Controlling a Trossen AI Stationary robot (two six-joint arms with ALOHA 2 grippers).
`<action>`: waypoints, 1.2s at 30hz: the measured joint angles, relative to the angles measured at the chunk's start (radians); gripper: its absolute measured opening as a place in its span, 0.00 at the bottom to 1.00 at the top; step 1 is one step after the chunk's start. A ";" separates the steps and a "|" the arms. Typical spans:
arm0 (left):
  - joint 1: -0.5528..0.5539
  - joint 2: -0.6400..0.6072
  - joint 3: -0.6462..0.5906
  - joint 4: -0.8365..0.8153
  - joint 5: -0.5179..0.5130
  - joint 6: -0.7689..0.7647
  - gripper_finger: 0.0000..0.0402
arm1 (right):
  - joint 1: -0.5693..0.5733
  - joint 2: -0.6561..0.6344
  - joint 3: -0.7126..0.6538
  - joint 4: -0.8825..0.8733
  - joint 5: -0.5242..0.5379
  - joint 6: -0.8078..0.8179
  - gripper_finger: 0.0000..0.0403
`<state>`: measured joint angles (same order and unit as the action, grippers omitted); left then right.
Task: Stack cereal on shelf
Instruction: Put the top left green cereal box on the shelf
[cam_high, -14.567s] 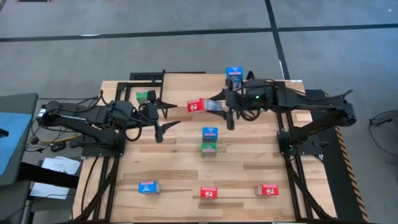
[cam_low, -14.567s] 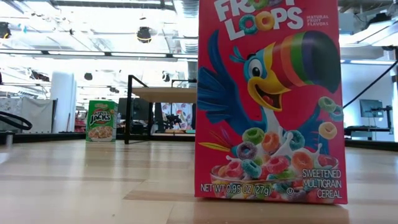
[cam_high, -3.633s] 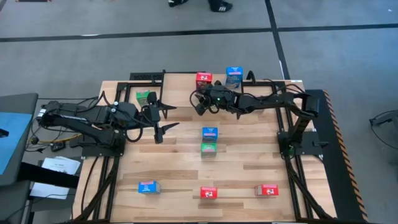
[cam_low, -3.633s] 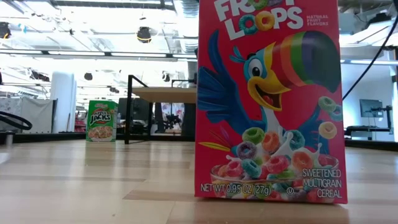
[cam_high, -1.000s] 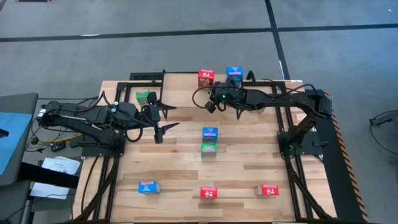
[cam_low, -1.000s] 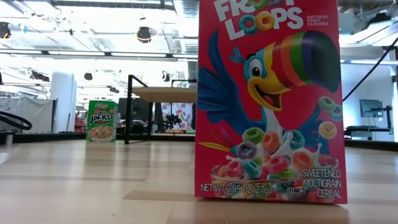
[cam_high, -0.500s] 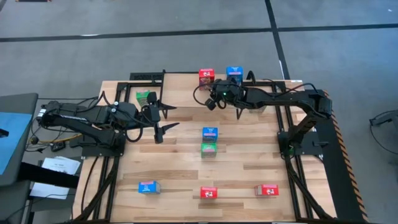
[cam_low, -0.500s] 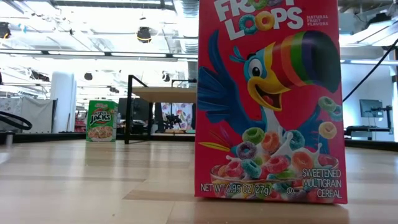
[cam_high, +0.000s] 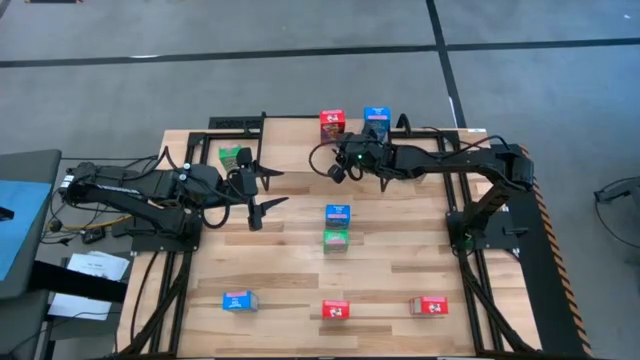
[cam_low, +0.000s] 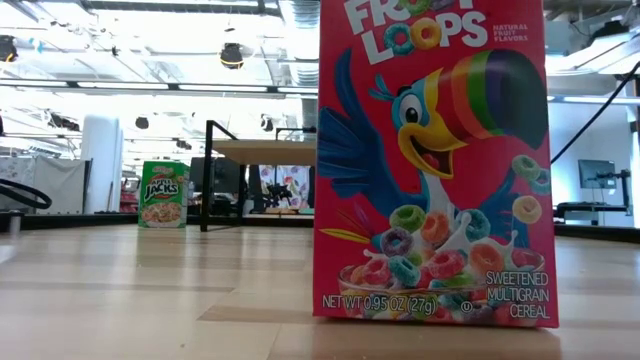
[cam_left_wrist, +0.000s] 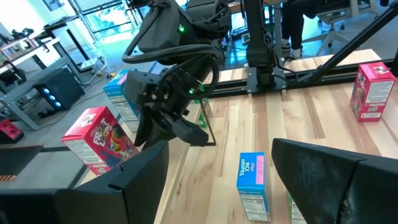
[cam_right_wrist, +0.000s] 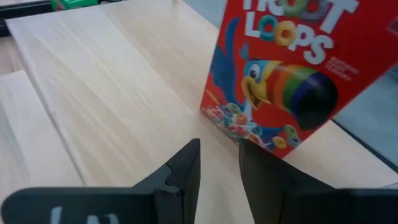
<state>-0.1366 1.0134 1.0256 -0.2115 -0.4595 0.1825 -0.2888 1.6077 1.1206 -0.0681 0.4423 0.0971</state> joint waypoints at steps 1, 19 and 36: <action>0.000 0.000 0.000 0.000 0.000 0.000 0.68 | 0.004 0.000 0.000 0.000 0.000 0.000 0.33; 0.000 0.000 0.000 -0.054 0.002 -0.003 0.68 | 0.134 -0.155 0.048 -0.117 0.000 -0.012 0.33; 0.147 0.000 0.003 -0.069 -0.296 0.112 0.68 | 0.221 -0.375 0.049 -0.252 -0.010 -0.076 0.34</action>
<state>0.0102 1.0134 1.0284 -0.2805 -0.7552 0.2947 -0.0680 1.2323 1.1698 -0.3197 0.4323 0.0208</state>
